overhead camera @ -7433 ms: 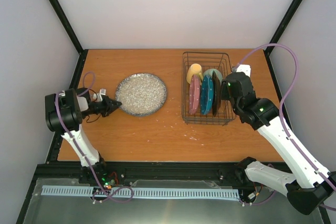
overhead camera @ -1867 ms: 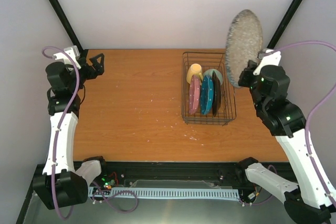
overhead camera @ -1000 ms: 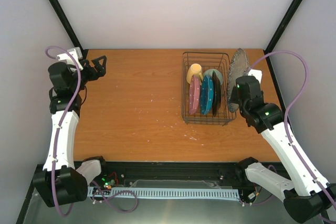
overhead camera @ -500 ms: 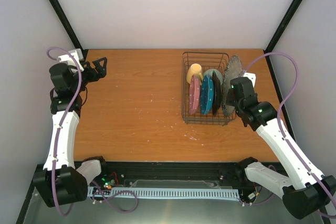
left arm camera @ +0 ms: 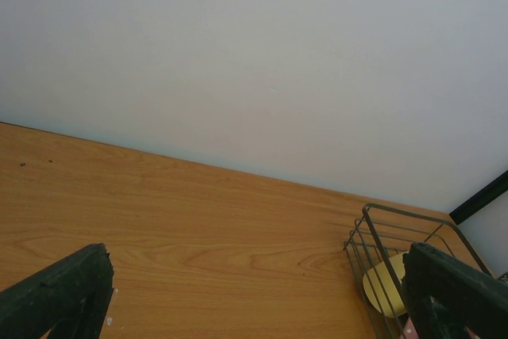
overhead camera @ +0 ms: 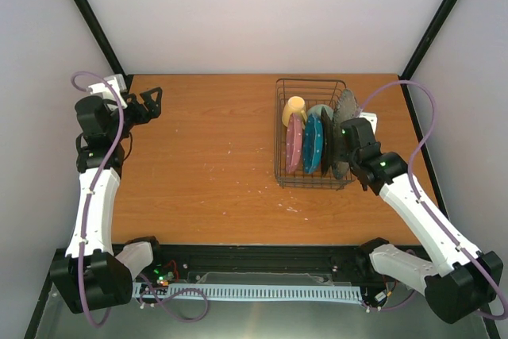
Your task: Load the mixed dishes into the dish rack
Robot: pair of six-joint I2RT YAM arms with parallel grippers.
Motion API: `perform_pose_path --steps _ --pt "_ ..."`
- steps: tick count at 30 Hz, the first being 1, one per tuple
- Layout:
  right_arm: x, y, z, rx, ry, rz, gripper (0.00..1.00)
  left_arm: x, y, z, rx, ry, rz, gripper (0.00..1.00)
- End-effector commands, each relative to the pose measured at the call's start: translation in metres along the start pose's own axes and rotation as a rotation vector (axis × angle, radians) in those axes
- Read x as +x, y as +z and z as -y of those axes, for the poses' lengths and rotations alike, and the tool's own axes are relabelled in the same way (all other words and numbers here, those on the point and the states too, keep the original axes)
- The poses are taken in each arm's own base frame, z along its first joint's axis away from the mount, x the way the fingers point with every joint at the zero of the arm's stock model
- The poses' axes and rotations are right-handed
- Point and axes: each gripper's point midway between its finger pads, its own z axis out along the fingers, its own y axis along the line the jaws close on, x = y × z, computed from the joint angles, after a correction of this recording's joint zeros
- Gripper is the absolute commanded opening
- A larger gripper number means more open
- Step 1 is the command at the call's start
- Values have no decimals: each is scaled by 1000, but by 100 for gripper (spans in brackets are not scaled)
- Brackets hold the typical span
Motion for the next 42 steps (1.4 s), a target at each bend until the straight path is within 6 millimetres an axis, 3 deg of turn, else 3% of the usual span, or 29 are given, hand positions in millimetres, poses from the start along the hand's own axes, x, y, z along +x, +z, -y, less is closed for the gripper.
perform_pose_path --steps 1,7,14,21,23,29,34,42 --pt "-39 -5 -9 -35 90 141 3 -5 0 2 9 36 23 100" --pt "-32 -4 -18 -48 10 105 3 -1 2 0 8 36 15 100" --pt "-10 2 -19 -64 -24 44 3 0 4 0 11 33 12 100" --pt "-3 4 -24 -93 -21 24 24 2 5 -1 16 29 8 100" --pt "-4 4 -25 -96 -19 27 33 2 5 -2 12 29 7 100" --pt "-10 0 -22 -92 7 55 47 3 5 -3 8 27 6 100" --pt "-16 -7 -19 -92 23 82 51 5 6 -4 5 27 3 100" --pt "-36 -27 -13 -109 44 153 47 6 6 -4 4 24 1 100"
